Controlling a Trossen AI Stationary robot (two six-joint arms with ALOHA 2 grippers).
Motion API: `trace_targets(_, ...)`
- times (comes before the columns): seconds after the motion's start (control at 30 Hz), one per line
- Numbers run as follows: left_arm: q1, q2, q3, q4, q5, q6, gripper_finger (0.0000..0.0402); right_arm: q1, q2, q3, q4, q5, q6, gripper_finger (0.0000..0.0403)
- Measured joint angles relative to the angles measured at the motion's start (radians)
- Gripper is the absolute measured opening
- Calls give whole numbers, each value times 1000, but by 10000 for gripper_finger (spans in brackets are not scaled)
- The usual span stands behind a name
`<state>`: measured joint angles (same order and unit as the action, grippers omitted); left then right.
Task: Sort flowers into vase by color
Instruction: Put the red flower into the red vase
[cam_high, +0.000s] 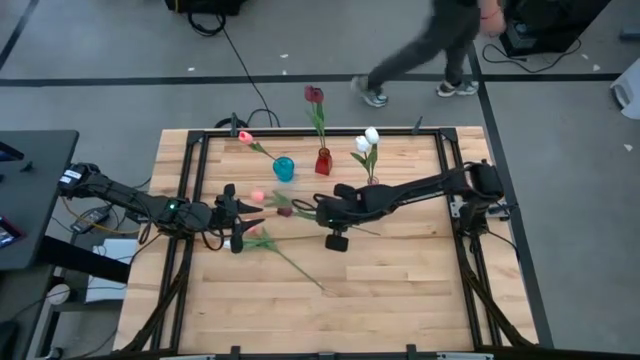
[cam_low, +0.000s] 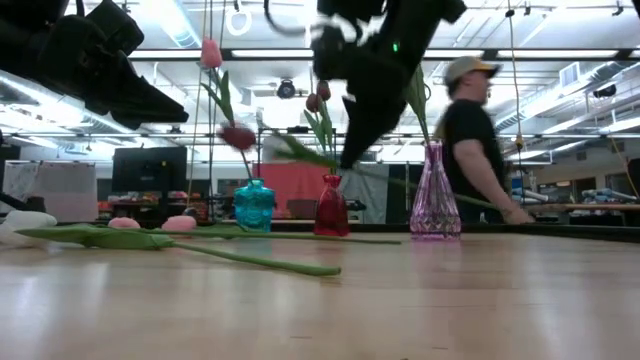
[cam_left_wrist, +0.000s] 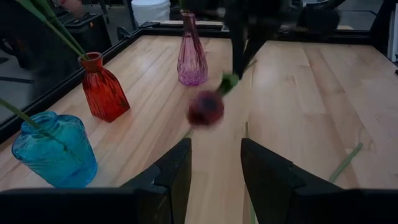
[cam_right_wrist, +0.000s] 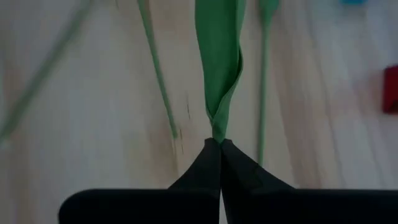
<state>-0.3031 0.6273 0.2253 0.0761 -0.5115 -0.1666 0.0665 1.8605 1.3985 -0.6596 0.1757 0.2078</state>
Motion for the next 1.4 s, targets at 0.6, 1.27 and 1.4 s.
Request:
trace_targets(0.6, -3, -4, -1, -2, 0, 41, 145, 2, -46, -163, 615, -68, -45, 7)
trace_targets(1.27, -6, -184, 2, 3, -53, 182, 145, -184, -251, -85, 764, -420, -190, 7)
trace_targets(1.4, -6, -183, 2, 39, -78, 196, 145, -202, -266, -55, 764, -439, -213, 7)
